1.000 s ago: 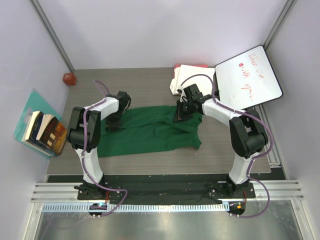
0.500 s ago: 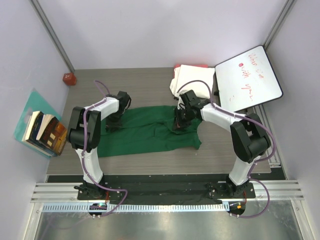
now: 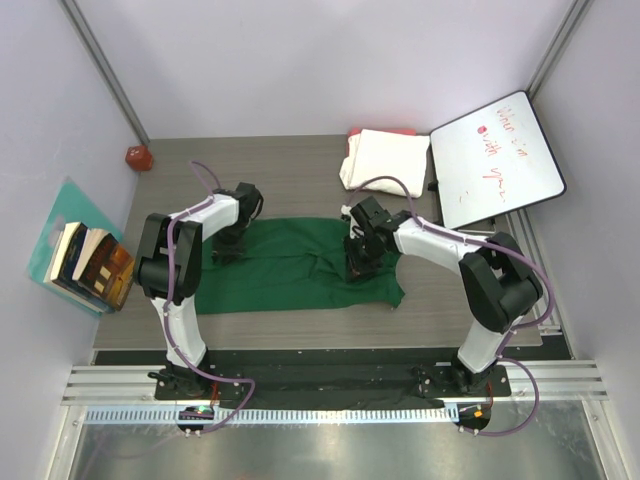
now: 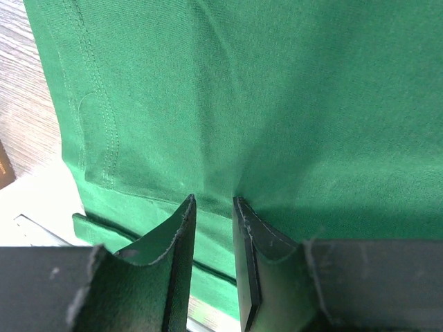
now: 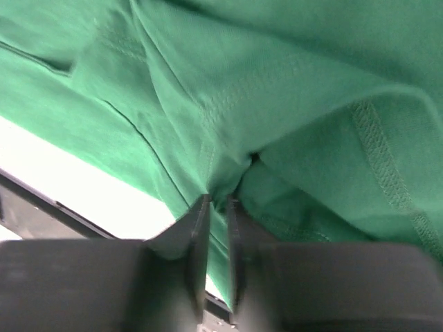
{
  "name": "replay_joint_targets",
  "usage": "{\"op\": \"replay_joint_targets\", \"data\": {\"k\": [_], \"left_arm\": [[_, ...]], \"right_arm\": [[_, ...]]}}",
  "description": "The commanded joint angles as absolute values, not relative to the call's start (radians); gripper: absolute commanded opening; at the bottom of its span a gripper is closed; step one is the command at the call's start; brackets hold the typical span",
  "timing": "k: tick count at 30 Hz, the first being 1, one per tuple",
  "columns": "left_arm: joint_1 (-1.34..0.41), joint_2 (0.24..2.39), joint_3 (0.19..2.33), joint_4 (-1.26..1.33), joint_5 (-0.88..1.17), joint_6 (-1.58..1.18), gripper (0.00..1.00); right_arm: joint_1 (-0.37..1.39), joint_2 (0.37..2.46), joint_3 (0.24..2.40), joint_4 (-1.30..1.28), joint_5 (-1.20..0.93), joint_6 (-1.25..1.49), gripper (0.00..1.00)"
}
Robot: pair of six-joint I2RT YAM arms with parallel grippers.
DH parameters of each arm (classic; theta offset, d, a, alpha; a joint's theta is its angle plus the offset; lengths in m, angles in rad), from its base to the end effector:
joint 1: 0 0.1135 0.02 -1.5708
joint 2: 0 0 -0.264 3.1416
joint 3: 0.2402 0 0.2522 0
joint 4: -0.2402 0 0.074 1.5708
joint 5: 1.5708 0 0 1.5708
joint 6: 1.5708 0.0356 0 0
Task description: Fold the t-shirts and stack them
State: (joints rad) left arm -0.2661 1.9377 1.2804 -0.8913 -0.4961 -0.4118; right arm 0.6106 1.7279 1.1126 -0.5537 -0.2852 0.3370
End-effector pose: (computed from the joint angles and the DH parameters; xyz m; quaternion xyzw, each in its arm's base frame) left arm 0.3398 -0.0751 0.1525 -0.0733 0.9666 0.2279 0.0918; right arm 0.2714 0.2022 0.1823 -0.1604 0.9570 0.2140 0.1122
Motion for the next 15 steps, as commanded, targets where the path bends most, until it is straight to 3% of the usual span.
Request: {"op": "replay_joint_targets", "data": {"k": [1, 9, 11, 15], "left_arm": [[-0.273, 1.908, 1.292, -0.890, -0.488, -0.414, 0.30], [-0.272, 1.894, 1.287, -0.888, -0.538, -0.417, 0.48], [-0.270, 1.898, 1.292, -0.887, -0.548, -0.422, 0.48], [-0.264, 1.885, 1.318, -0.882, -0.572, -0.430, 0.54]], "right_arm": [[0.626, 1.686, 1.118, -0.617, -0.221, 0.344, 0.24], [0.621, 1.508, 1.221, -0.635, -0.032, 0.331, 0.41], [0.601, 1.522, 1.262, -0.631, 0.047, 0.319, 0.47], [0.532, 1.601, 1.305, -0.612, 0.069, 0.305, 0.47]]}}
